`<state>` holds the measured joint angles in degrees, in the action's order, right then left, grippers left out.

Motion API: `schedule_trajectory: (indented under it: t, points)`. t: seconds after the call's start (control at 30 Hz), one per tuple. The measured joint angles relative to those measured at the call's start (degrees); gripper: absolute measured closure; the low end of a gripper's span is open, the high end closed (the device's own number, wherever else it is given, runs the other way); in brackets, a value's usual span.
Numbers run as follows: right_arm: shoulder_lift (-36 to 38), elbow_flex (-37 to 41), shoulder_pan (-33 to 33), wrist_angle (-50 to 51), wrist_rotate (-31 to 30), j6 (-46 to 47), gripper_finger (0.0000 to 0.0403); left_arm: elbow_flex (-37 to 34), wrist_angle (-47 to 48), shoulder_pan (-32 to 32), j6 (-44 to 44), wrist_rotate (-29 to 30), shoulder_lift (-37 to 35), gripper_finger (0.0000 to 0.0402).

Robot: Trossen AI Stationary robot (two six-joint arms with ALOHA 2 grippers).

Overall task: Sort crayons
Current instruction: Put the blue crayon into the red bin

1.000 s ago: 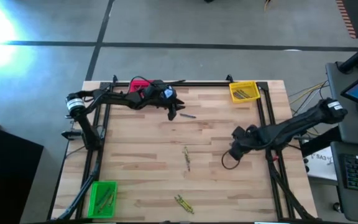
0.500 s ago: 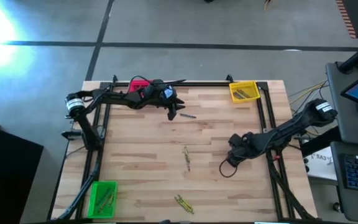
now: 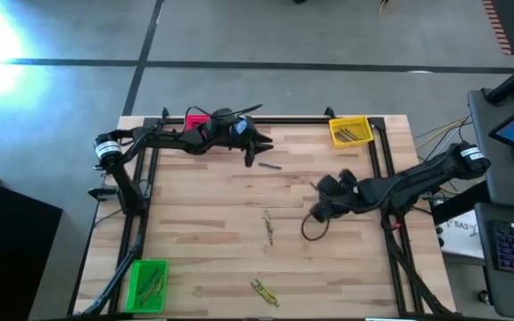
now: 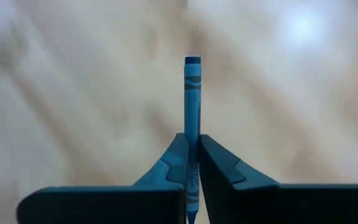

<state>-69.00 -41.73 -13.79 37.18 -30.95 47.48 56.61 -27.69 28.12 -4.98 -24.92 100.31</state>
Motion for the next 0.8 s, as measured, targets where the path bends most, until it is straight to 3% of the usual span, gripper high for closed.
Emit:
schedule_trajectory:
  t: [0.13, 0.23, 0.33, 0.43, 0.8]
  points:
    - [1.34, -0.55, 1.18, -12.33, -14.87, -10.48, 0.0389, -4.06, -15.90, -0.02, -4.47, -3.14, 0.04, 0.0277]
    - [1.71, 1.20, 2.81, -27.39, -20.29, -22.00, 0.0389, -7.94, -28.76, -0.21, -6.67, -3.15, 0.04, 0.0258]
    - [0.89, 3.56, 5.58, -46.87, -18.13, -34.37, 0.0389, -10.28, -36.21, -0.63, -6.70, -5.38, 0.07, 0.0240]
    - [-0.59, 5.04, 7.92, -61.73, -12.77, -43.05, 0.0390, -10.91, -37.87, -0.74, -6.66, -7.62, 0.08, 0.0224]
    - [-9.12, 3.45, 12.23, -71.93, -2.46, -50.24, 0.0390, -10.41, -37.43, -3.13, -2.29, -10.00, 0.09, 0.0211]
